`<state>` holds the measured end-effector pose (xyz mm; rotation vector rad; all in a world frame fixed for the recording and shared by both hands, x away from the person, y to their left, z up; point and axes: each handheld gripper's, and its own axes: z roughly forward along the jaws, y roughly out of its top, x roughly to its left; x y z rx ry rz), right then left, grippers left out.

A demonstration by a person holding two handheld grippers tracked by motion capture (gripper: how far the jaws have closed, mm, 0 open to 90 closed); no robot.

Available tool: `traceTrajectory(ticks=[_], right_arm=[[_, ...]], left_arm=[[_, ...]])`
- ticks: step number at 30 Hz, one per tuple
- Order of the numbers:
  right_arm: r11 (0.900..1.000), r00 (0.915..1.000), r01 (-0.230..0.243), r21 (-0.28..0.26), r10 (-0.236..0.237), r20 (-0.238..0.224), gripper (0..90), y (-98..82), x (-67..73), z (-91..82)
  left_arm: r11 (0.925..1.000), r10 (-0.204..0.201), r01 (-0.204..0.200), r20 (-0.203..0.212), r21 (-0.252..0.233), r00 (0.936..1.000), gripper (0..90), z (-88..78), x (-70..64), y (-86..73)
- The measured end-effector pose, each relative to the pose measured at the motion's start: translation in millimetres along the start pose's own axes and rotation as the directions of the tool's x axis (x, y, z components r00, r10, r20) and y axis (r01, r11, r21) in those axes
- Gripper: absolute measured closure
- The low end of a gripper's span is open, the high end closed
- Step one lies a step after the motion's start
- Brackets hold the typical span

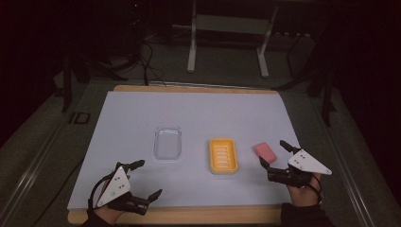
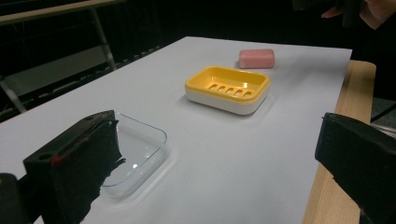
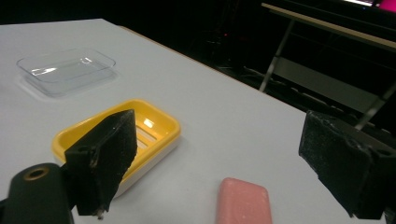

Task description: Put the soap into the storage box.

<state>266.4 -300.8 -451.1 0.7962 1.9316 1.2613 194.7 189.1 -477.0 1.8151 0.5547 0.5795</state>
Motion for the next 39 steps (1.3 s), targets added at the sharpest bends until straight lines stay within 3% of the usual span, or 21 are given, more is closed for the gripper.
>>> traceTrajectory(ticks=[6, 11, 17, 18, 21, 23, 24, 25, 27, 28, 29, 30, 31, 32, 33, 34, 35, 36, 37, 38, 39], right_arm=[[1.0, 0.9997, -0.008, 0.01, 0.008, 0.023, 11.5, -0.2, -3.0, -0.1], [0.991, 0.9959, -0.077, 0.114, 0.07, 0.057, 11.5, -1.8, -10.4, 5.6], [0.981, 0.998, -0.028, 0.19, 0.017, 0.061, 11.6, -1.8, -11.1, 10.1], [0.974, 0.9977, -0.046, 0.221, 0.033, 0.059, 11.8, -1.3, -9.7, 11.3], [0.938, 0.9919, -0.126, 0.322, 0.112, 0.059, 12.0, -1.5, -7.0, 16.5], [0.897, 0.9835, -0.176, 0.404, 0.143, 0.111, 12.0, -3.3, -6.3, 20.6], [0.897, 0.9835, -0.176, 0.404, 0.143, 0.111, 12.0, -3.3, -6.3, 20.6], [0.857, 0.968, -0.251, 0.449, 0.228, 0.105, 14.0, -6.2, -9.9, 22.7], [0.835, 0.9661, -0.257, 0.486, 0.235, 0.106, 14.6, -7.9, -12.2, 24.4], [0.835, 0.9661, -0.257, 0.486, 0.235, 0.106, 14.6, -7.9, -12.2, 24.4], [0.814, 0.9684, -0.244, 0.527, 0.234, 0.086, 14.6, -10.1, -12.5, 26.8], [0.814, 0.9684, -0.244, 0.527, 0.234, 0.086, 14.6, -10.1, -12.5, 26.8], [0.783, 0.9696, -0.233, 0.576, 0.233, 0.076, 14.6, -12.5, -11.4, 30.9], [0.783, 0.9696, -0.233, 0.576, 0.233, 0.076, 14.6, -12.5, -11.4, 30.9], [0.754, 0.9703, -0.226, 0.616, 0.23, 0.075, 14.7, -14.9, -9.9, 34.6], [0.754, 0.9703, -0.226, 0.616, 0.23, 0.075, 14.7, -14.9, -9.9, 34.6], [0.716, 0.97, -0.221, 0.663, 0.232, 0.073, 14.9, -17.7, -8.4, 38.4], [0.7, 0.9683, -0.225, 0.678, 0.238, 0.076, 15.6, -18.6, -8.3, 39.5], [0.7, 0.9683, -0.225, 0.678, 0.238, 0.076, 15.6, -18.6, -8.3, 39.5], [0.663, 0.9636, -0.234, 0.711, 0.256, 0.078, 15.5, -21.3, -8.7, 41.5], [0.655, 0.9624, -0.237, 0.717, 0.26, 0.08, 15.5, -22.3, -9.2, 41.9]], left_arm=[[1.0, 0.003, -0.003, 0.001, 0.004, 1.0, 0.6, 1.0, -0.5, -0.1], [1.0, 0.005, -0.005, -0.001, 0.006, 1.0, 0.6, 0.6, -0.1, 0.0], [1.0, 0.006, -0.006, -0.002, 0.006, 1.0, 0.6, 0.7, -0.4, 0.0], [1.0, 0.006, -0.006, -0.003, 0.005, 1.0, 0.6, 0.9, -0.5, -0.1], [0.9999, 0.008, -0.008, -0.004, 0.01, 1.0, 0.6, 0.9, -0.6, -0.2], [0.9998, 0.013, -0.013, -0.004, 0.014, 0.9999, 0.6, 1.1, -1.0, -0.3], [0.9998, 0.013, -0.013, -0.004, 0.014, 0.9999, 0.6, 1.1, -1.0, -0.3], [0.9999, 0.011, -0.011, -0.002, 0.012, 0.9999, 0.6, 1.1, -1.0, -0.3], [0.9999, 0.009, -0.009, -0.002, 0.012, 1.0, 0.6, 1.1, -0.7, -0.3], [0.9999, 0.009, -0.009, -0.002, 0.012, 1.0, 0.6, 1.1, -0.7, -0.3], [0.9999, 0.008, -0.008, -0.002, 0.013, 1.0, 0.6, 1.3, -0.5, -0.4], [0.9999, 0.008, -0.008, -0.002, 0.013, 1.0, 0.6, 1.3, -0.5, -0.4], [0.9999, 0.009, -0.009, -0.003, 0.013, 1.0, 0.6, 1.4, -0.6, -0.4], [0.9999, 0.009, -0.009, -0.003, 0.013, 1.0, 0.6, 1.4, -0.6, -0.4], [0.9999, 0.009, -0.009, -0.004, 0.014, 1.0, 0.6, 1.4, -0.7, -0.4], [0.9999, 0.009, -0.009, -0.004, 0.014, 1.0, 0.6, 1.4, -0.7, -0.4], [0.9999, 0.01, -0.009, -0.005, 0.014, 0.9999, 0.6, 1.4, -0.7, -0.5], [0.9998, 0.01, -0.01, -0.006, 0.015, 0.9999, 0.6, 1.3, -0.6, -0.5], [0.9998, 0.01, -0.01, -0.006, 0.015, 0.9999, 0.6, 1.3, -0.6, -0.5], [0.9998, 0.01, -0.01, -0.007, 0.015, 0.9999, 0.6, 1.3, -0.4, -0.5], [0.9998, 0.01, -0.01, -0.007, 0.015, 0.9999, 0.6, 1.3, -0.4, -0.5]])
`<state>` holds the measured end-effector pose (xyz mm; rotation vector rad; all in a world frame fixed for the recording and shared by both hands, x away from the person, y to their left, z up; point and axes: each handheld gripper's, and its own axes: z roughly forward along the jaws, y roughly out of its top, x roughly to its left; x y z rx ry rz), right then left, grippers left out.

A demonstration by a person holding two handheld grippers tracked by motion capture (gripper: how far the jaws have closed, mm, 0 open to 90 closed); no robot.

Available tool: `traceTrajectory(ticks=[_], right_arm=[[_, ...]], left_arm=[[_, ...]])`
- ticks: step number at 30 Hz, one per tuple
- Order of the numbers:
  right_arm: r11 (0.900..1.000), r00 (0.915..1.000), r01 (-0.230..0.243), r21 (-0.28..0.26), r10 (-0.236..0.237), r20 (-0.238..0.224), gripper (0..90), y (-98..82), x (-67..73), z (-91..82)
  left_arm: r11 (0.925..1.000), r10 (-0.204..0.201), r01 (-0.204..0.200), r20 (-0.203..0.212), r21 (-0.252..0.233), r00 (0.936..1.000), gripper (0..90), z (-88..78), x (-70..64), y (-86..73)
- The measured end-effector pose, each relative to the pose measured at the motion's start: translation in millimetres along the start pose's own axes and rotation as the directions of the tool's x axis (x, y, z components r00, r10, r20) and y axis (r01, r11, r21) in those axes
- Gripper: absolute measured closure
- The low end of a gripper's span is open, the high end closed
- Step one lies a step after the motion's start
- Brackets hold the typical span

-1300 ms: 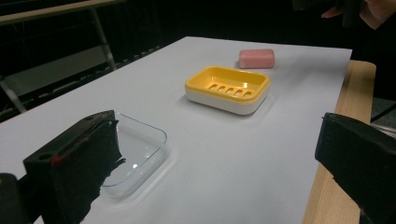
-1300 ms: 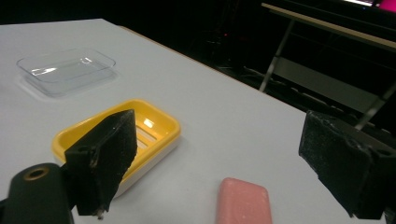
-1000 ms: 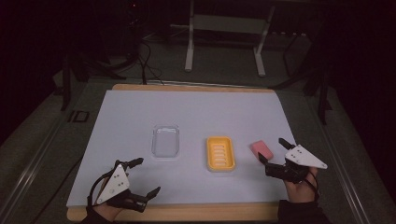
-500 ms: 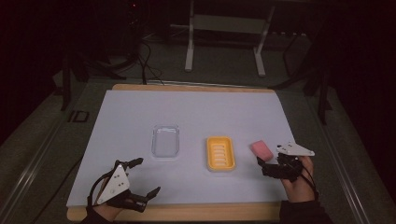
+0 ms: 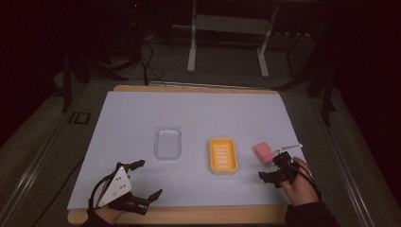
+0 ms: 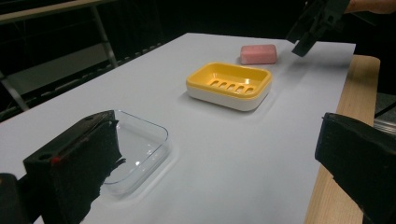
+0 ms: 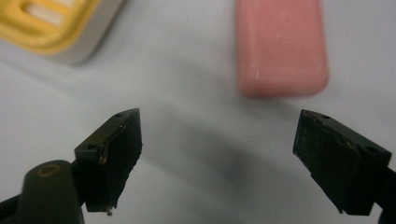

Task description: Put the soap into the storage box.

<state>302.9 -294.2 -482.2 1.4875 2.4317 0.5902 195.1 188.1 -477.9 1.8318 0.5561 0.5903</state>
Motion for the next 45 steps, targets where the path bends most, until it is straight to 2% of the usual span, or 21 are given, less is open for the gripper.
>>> traceTrajectory(ticks=[1, 4, 5, 7, 8, 10, 11, 14, 22, 23, 24, 25, 26, 27, 30, 31, 34, 37, 42, 45], right_arm=[[1.0, 0.9999, -0.014, 0.027, 0.014, -0.004, 15.5, -0.2, -0.4, 0.6], [0.998, 0.9997, -0.023, 0.05, 0.023, -0.007, 15.5, -0.2, -1.0, 1.0], [0.995, 0.9992, -0.031, 0.1, 0.033, -0.021, 15.2, 0.8, -1.5, 0.9], [0.992, 0.9988, -0.033, 0.121, 0.037, -0.031, 15.1, 1.2, -1.3, 1.0], [0.981, 0.9975, -0.038, 0.191, 0.049, -0.051, 15.0, 2.1, -1.6, 2.7], [0.977, 0.9974, -0.038, 0.21, 0.05, -0.053, 15.0, 2.3, -1.7, 3.2], [0.965, 0.997, -0.042, 0.259, 0.057, -0.052, 15.0, 2.9, -2.3, 4.7], [0.95, 0.9969, -0.044, 0.309, 0.062, -0.049, 15.0, 3.8, -3.7, 5.8], [0.917, 0.9956, -0.065, 0.393, 0.087, -0.036, 14.4, 8.4, -15.9, 4.9], [0.917, 0.9956, -0.065, 0.393, 0.087, -0.036, 14.4, 8.4, -15.9, 4.9], [0.912, 0.9954, -0.069, 0.405, 0.09, -0.032, 14.3, 9.1, -17.3, 5.0], [0.899, 0.995, -0.072, 0.433, 0.095, -0.031, 14.1, 10.6, -20.4, 5.2], [0.899, 0.995, -0.072, 0.433, 0.095, -0.031, 14.1, 10.6, -20.4, 5.2], [0.887, 0.9959, -0.068, 0.457, 0.088, -0.022, 14.1, 12.7, -22.6, 4.8], [0.868, 0.9962, -0.063, 0.492, 0.084, -0.021, 14.1, 16.3, -26.4, 4.3], [0.868, 0.9974, -0.052, 0.494, 0.07, -0.018, 14.1, 17.6, -27.9, 4.0], [0.866, 0.9971, -0.056, 0.497, 0.074, -0.017, 14.1, 21.1, -30.4, 3.3], [0.861, 0.9983, -0.033, 0.507, 0.052, -0.025, 14.1, 27.9, -32.9, 3.7], [0.871, 0.9981, 0.001, 0.491, 0.029, -0.054, 14.4, 40.3, -35.1, 5.8], [0.885, 0.9975, 0.024, 0.464, 0.01, -0.07, 14.4, 46.9, -35.8, 7.6]], left_arm=[[1.0, 0.001, -0.001, -0.001, 0.001, 1.0, 0.6, 0.1, 0.0, 0.0], [1.0, 0.001, -0.001, -0.001, 0.001, 1.0, 0.6, 0.0, -0.1, 0.0], [1.0, 0.0, 0.0, -0.001, 0.001, 1.0, 0.6, -0.1, -0.1, 0.0], [1.0, -0.002, 0.002, -0.001, -0.001, 1.0, 0.6, -0.3, 0.1, 0.0], [1.0, -0.004, 0.004, -0.005, -0.004, 1.0, 0.6, -0.5, 0.5, 0.0], [1.0, -0.003, 0.003, -0.005, -0.002, 1.0, 0.6, -0.4, 0.6, -0.1], [1.0, -0.003, 0.003, -0.006, 0.0, 1.0, 0.6, -0.2, 0.6, -0.3], [1.0, 0.0, 0.0, -0.006, 0.003, 1.0, 0.6, 0.1, 0.3, -0.3], [1.0, 0.0, 0.0, -0.009, 0.007, 1.0, 0.6, 0.9, 0.0, -0.5], [1.0, 0.0, 0.0, -0.009, 0.007, 1.0, 0.6, 0.9, 0.0, -0.5], [1.0, -0.002, 0.002, -0.009, 0.006, 1.0, 0.6, 0.9, 0.0, -0.5], [1.0, -0.002, 0.002, -0.009, 0.006, 1.0, 0.6, 0.9, 0.0, -0.5], [1.0, -0.001, 0.001, -0.009, 0.006, 1.0, 0.6, 0.8, 0.0, -0.5], [1.0, 0.0, 0.001, -0.009, 0.007, 1.0, 0.6, 0.8, 0.0, -0.5], [1.0, 0.0, 0.0, -0.008, 0.006, 1.0, 0.6, 0.7, -0.1, -0.4], [1.0, -0.001, 0.001, -0.008, 0.006, 1.0, 0.6, 0.7, -0.1, -0.5], [1.0, -0.001, 0.001, -0.007, 0.007, 1.0, 0.6, 0.8, 0.0, -0.5], [1.0, -0.001, 0.001, -0.007, 0.008, 1.0, 0.6, 1.1, -0.2, -0.5], [1.0, 0.0, 0.0, -0.007, 0.009, 1.0, 0.6, 1.0, -0.2, -0.5], [1.0, -0.001, 0.001, -0.008, 0.007, 1.0, 0.6, 0.8, 0.1, -0.5]])
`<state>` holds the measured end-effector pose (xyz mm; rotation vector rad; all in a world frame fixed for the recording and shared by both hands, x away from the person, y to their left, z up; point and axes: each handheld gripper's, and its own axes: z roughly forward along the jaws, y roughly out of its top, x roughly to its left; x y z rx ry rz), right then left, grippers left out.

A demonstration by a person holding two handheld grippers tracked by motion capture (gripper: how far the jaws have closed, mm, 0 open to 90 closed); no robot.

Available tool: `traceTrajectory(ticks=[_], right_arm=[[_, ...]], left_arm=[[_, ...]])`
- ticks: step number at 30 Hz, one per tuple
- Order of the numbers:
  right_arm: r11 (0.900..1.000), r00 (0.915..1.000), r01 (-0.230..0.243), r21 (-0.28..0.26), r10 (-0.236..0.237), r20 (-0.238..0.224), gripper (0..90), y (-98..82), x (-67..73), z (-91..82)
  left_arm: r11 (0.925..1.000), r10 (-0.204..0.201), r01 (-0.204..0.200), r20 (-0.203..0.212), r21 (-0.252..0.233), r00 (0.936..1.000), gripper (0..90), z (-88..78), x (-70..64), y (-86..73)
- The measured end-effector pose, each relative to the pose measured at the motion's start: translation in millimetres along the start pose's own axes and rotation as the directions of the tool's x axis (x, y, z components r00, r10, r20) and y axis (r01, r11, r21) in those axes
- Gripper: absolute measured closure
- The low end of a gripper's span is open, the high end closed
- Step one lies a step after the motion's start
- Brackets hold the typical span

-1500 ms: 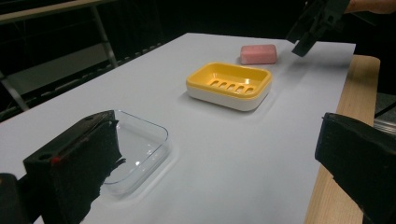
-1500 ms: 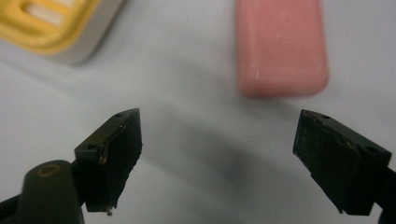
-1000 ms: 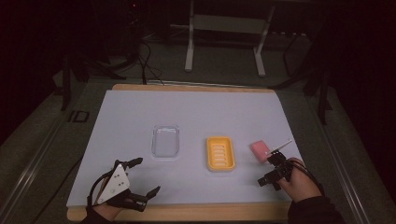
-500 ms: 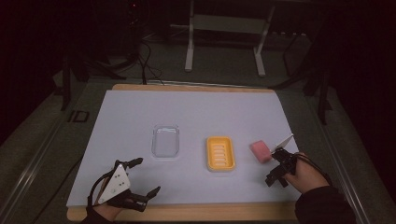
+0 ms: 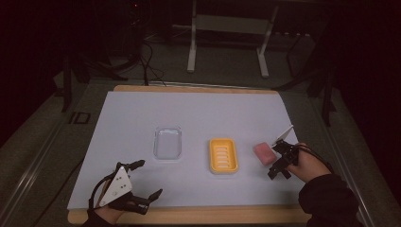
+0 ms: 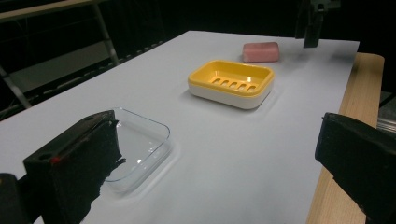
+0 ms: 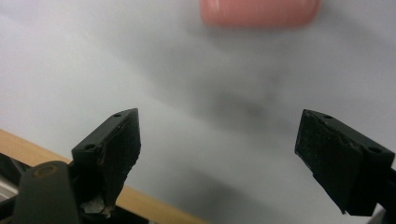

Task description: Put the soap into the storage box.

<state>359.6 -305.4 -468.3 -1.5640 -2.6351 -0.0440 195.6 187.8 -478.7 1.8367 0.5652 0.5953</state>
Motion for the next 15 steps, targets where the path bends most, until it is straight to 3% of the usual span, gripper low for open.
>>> traceTrajectory(ticks=[7, 15], right_arm=[[0.994, 0.9995, 0.028, -0.103, -0.029, -0.008, 14.1, 11.6, -2.6, -4.6], [0.989, 0.9992, 0.04, -0.143, -0.04, 0.003, 14.6, 25.9, -4.5, -3.5]], left_arm=[[1.0, 0.002, -0.002, 0.003, 0.002, 1.0, 0.6, 0.4, -0.3, 0.0], [1.0, 0.0, 0.0, 0.004, 0.002, 1.0, 0.6, 0.5, -0.2, -0.1]])
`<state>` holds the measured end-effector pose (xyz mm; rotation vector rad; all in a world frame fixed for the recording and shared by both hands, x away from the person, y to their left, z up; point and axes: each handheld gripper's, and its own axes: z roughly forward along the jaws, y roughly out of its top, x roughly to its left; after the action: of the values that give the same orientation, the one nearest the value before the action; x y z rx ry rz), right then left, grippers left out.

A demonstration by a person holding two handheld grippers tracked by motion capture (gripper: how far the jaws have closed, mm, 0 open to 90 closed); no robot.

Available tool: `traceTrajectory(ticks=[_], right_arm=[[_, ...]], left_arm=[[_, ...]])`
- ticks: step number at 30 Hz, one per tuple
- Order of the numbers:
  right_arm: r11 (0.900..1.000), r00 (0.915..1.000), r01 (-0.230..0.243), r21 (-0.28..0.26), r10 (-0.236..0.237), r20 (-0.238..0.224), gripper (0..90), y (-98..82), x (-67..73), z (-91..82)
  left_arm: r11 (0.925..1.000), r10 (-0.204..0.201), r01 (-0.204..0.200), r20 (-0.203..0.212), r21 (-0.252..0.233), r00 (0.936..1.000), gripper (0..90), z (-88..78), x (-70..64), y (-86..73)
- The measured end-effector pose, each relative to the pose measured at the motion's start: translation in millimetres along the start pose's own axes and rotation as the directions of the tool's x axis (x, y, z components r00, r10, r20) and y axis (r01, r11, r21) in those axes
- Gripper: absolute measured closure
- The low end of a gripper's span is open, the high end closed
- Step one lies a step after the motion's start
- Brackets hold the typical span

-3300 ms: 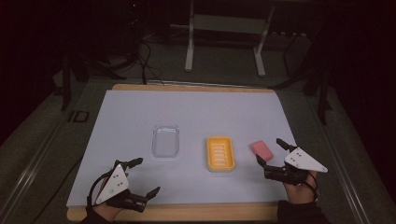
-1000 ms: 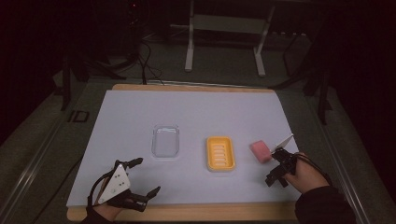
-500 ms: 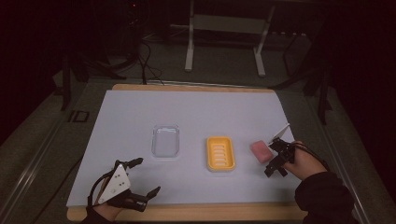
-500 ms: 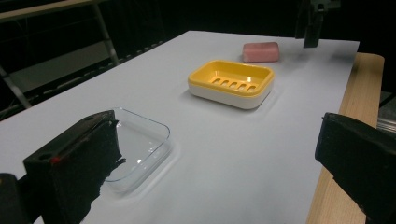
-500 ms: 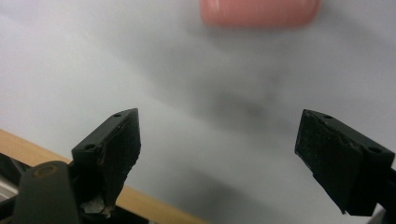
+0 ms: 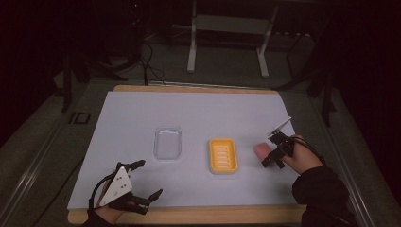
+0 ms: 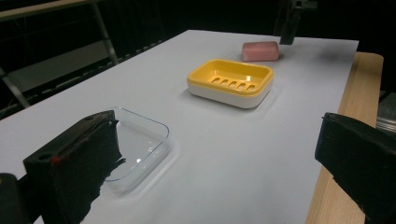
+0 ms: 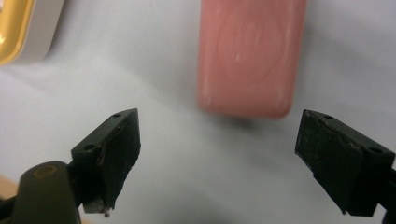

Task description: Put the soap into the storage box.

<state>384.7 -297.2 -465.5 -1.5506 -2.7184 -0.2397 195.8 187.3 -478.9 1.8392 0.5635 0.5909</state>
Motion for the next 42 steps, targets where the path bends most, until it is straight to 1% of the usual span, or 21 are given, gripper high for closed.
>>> traceTrajectory(ticks=[1, 3, 5, 7, 10, 17, 20, 21, 23, 26, 27, 29, 32, 35, 36, 39, 42], right_arm=[[1.0, 1.0, 0.006, -0.007, -0.006, 0.004, 14.9, 1.4, 0.0, 0.1], [0.999, 0.9993, 0.023, -0.034, -0.022, 0.029, 15.1, 5.4, -0.1, 0.5], [0.998, 0.999, 0.026, -0.055, -0.024, 0.038, 15.1, 9.1, -0.8, 0.6], [0.997, 0.9991, 0.02, -0.069, -0.018, 0.037, 15.1, 12.5, -2.1, 1.6], [0.998, 0.9989, 0.02, -0.067, -0.017, 0.044, 15.1, 16.7, -3.7, 5.0], [0.999, 0.9997, 0.005, -0.052, -0.004, 0.022, 15.4, 21.5, -7.5, 15.5], [0.999, 0.9993, 0.002, -0.032, 0.0, 0.038, 15.9, 23.5, -8.9, 22.6], [1.0, 0.9991, -0.003, -0.023, 0.004, 0.043, 18.1, 24.1, -9.0, 24.1], [0.999, 0.9986, 0.001, -0.032, 0.001, 0.053, 22.3, 25.1, -9.1, 26.1], [1.0, 0.9975, -0.001, -0.022, 0.002, 0.07, 29.5, 26.1, -8.4, 29.3], [1.0, 0.9973, 0.006, -0.022, -0.004, 0.074, 31.2, 26.3, -7.9, 30.2], [1.0, 0.9974, -0.002, -0.019, 0.004, 0.072, 33.4, 26.5, -6.9, 32.8], [1.0, 0.9958, 0.009, -0.012, -0.008, 0.091, 34.7, 26.8, -4.3, 37.6], [1.0, 0.9955, 0.001, -0.016, 0.0, 0.094, 36.8, 26.9, -3.2, 37.0], [0.999, 0.9944, -0.035, -0.02, 0.037, 0.1, 37.5, 26.3, -1.9, 36.7], [0.995, 0.9901, -0.103, -0.019, 0.104, 0.095, 37.7, 26.2, -1.8, 35.9], [0.983, 0.9796, -0.183, -0.017, 0.184, 0.08, 37.7, 25.0, -1.0, 34.4]], left_arm=[[1.0, 0.0, 0.0, -0.001, 0.0, 1.0, 0.6, 0.0, 0.0, 0.0], [1.0, 0.0, 0.0, -0.001, 0.0, 1.0, 0.6, -0.1, 0.1, 0.0], [1.0, 0.0, 0.0, 0.0, 0.001, 1.0, 0.6, 0.0, 0.0, -0.1], [1.0, 0.001, -0.001, 0.001, 0.002, 1.0, 0.6, 0.2, -0.1, -0.1], [1.0, 0.003, -0.003, 0.0, 0.002, 1.0, 0.6, 0.1, -0.2, -0.1], [1.0, 0.004, -0.004, 0.001, 0.004, 1.0, 0.6, 0.3, -0.2, -0.2], [1.0, 0.005, -0.005, 0.001, 0.006, 1.0, 0.6, 0.5, -0.4, -0.3], [1.0, 0.006, -0.006, 0.001, 0.006, 1.0, 0.6, 0.6, -0.5, -0.3], [1.0, 0.007, -0.007, 0.002, 0.007, 1.0, 0.6, 0.5, -0.8, -0.3], [0.9999, 0.008, -0.008, 0.003, 0.008, 1.0, 0.6, 0.7, -0.8, -0.3], [0.9999, 0.008, -0.008, 0.003, 0.008, 1.0, 0.6, 0.7, -0.9, -0.4], [0.9999, 0.008, -0.008, 0.003, 0.008, 1.0, 0.6, 0.7, -0.9, -0.4], [0.9999, 0.008, -0.008, 0.004, 0.009, 1.0, 0.6, 0.7, -1.1, -0.4], [0.9999, 0.009, -0.009, 0.004, 0.011, 1.0, 0.6, 0.8, -1.2, -0.5], [0.9999, 0.008, -0.008, 0.005, 0.011, 1.0, 0.6, 1.0, -1.3, -0.5], [0.9999, 0.008, -0.008, 0.005, 0.011, 1.0, 0.6, 1.0, -1.3, -0.5], [0.9999, 0.007, -0.007, 0.005, 0.01, 1.0, 0.6, 1.1, -1.1, -0.4]])
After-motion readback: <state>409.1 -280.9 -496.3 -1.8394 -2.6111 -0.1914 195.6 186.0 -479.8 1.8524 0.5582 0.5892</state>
